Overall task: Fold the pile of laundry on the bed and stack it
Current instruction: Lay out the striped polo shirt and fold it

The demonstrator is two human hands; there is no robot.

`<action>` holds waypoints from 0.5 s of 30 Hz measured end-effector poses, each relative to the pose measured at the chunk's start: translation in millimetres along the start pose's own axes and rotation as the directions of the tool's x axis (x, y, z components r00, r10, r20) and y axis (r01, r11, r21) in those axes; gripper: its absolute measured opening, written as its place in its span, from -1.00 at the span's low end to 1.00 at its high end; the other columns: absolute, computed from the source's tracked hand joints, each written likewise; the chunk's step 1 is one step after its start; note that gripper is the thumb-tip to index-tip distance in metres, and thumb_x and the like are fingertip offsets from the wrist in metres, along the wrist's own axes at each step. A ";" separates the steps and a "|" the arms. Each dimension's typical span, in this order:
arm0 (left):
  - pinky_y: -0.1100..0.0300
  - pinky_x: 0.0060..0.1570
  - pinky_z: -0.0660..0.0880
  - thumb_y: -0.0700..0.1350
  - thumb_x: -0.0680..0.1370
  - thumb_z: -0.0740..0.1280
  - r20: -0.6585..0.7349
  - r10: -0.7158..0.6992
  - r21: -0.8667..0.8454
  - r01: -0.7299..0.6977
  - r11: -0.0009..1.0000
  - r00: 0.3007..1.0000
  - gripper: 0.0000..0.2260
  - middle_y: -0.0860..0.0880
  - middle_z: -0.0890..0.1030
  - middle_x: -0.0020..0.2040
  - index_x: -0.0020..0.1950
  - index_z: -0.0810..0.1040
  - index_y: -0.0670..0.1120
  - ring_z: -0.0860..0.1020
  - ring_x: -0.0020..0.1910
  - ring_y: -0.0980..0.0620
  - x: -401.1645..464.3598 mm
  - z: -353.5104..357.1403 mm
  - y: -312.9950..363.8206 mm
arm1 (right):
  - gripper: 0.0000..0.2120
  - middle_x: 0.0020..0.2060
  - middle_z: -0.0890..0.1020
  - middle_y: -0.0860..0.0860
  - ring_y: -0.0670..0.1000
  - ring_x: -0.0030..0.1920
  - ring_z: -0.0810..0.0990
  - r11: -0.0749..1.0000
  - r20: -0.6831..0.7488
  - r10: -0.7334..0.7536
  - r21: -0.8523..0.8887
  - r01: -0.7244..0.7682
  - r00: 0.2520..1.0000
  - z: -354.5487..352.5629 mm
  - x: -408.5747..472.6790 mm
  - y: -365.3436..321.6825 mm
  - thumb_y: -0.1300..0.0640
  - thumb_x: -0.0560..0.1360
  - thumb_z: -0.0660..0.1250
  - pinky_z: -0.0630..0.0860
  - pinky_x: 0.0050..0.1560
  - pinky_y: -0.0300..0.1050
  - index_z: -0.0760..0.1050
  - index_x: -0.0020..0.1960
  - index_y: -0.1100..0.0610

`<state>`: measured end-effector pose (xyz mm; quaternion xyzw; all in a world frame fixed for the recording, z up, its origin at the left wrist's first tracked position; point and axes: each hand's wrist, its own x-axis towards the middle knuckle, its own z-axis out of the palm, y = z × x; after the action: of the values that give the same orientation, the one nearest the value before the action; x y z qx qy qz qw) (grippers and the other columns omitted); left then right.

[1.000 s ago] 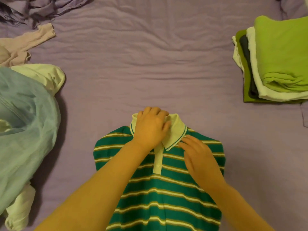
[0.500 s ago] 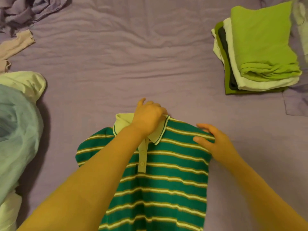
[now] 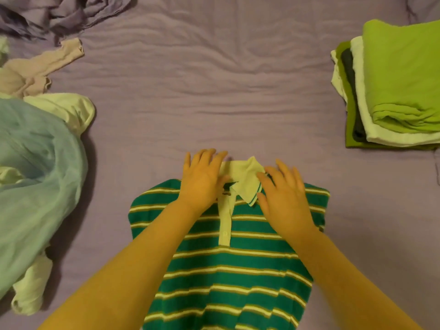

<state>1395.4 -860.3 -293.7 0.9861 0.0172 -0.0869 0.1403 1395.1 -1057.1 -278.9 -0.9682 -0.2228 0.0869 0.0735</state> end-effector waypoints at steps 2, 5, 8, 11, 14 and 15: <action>-0.14 0.41 0.16 0.05 0.58 0.27 -0.006 -0.105 -0.018 0.105 0.994 0.994 -0.59 -0.07 0.43 0.36 0.41 0.40 -0.02 0.31 0.38 -0.11 -19.0 -12.2 -30.1 | -0.59 0.34 0.47 0.11 0.19 0.45 0.27 0.993 0.053 -0.116 0.021 0.115 0.992 3.8 3.9 -37.0 0.05 0.53 0.31 0.15 0.43 0.23 0.44 0.35 0.13; -0.05 0.25 0.37 0.00 0.59 0.28 0.047 -0.307 -0.153 0.311 0.938 0.950 -0.70 -0.09 0.57 0.21 0.28 0.53 -0.07 0.47 0.23 -0.12 -45.3 -27.2 -77.2 | -0.52 0.38 0.44 0.09 0.19 0.45 0.27 0.953 0.141 -0.299 -0.011 0.303 0.944 18.6 8.9 -87.4 -0.06 0.51 0.33 0.24 0.40 0.26 0.43 0.38 0.09; 0.13 0.18 0.44 -0.05 0.60 0.27 0.244 -0.322 -0.358 0.393 0.847 0.915 -0.69 -0.11 0.56 0.23 0.33 0.49 -0.11 0.52 0.17 -0.06 -63.3 -35.0 -111.1 | -0.41 0.55 -0.02 0.06 0.16 0.53 -0.14 0.899 0.318 -0.393 -0.066 0.434 0.863 46.5 16.3 -113.5 -0.21 0.61 -0.02 -0.14 0.45 0.29 0.03 0.55 0.01; 0.22 0.17 0.41 -0.02 0.55 0.35 0.371 -0.216 -0.413 0.369 0.833 0.903 -0.59 -0.06 0.55 0.27 0.37 0.44 -0.09 0.52 0.20 -0.01 -68.9 -42.3 -126.4 | -0.40 0.54 -0.21 -0.01 0.12 0.51 -0.31 0.916 0.380 -0.296 -0.147 0.373 0.877 62.8 22.7 -116.4 -0.26 0.59 -0.19 -0.33 0.41 0.29 -0.14 0.56 -0.04; 0.11 0.13 0.48 0.07 0.48 0.42 0.513 -0.152 -0.333 0.359 0.872 0.845 -0.51 -0.03 0.57 0.19 0.35 0.45 -0.06 0.54 0.12 -0.02 -66.4 -47.5 -132.5 | -0.39 0.55 -0.16 -0.01 0.14 0.52 -0.30 0.925 0.372 -0.245 -0.187 0.331 0.895 62.5 22.8 -123.7 -0.27 0.57 -0.22 -0.33 0.40 0.31 -0.11 0.55 -0.05; 0.13 0.00 0.48 0.09 0.47 0.42 0.536 -0.143 -0.287 0.339 0.896 0.832 -0.58 -0.03 0.60 0.06 0.25 0.51 -0.07 0.55 0.01 -0.02 -65.8 -47.6 -134.1 | -0.39 0.55 -0.15 -0.01 0.14 0.52 -0.29 0.926 0.372 -0.235 -0.195 0.323 0.898 61.2 22.6 -125.9 -0.27 0.57 -0.23 -0.33 0.40 0.31 -0.10 0.55 -0.05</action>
<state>1330.7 -718.8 -273.8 0.8742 0.1228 -0.3524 0.3105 1350.1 -928.8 -318.8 -0.8973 -0.3787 0.2132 -0.0779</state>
